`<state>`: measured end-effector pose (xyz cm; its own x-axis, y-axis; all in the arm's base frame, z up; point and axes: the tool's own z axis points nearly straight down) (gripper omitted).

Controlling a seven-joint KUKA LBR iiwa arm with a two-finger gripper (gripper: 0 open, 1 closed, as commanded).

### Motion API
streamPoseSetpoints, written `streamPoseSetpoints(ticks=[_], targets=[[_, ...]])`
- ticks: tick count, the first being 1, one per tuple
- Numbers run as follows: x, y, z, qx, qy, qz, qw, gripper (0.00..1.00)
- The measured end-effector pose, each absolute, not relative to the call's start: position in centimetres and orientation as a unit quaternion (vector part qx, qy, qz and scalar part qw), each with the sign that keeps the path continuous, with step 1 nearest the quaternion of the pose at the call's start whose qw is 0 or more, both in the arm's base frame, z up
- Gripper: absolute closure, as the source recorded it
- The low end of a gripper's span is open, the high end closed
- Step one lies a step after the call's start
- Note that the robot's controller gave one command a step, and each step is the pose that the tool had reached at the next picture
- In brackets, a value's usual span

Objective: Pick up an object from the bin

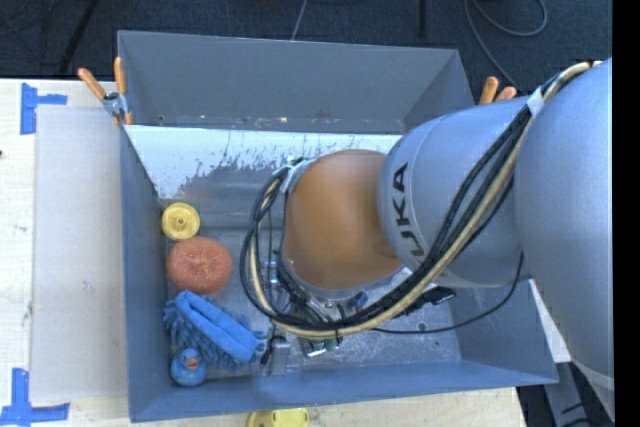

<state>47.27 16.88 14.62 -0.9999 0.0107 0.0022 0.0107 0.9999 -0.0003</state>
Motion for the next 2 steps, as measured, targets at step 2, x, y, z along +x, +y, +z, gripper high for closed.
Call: streamPoseSetpoints(ticks=[2], targets=[[49.4,17.7,9.1,0.024,-1.0,-0.001,-0.002,0.0]])
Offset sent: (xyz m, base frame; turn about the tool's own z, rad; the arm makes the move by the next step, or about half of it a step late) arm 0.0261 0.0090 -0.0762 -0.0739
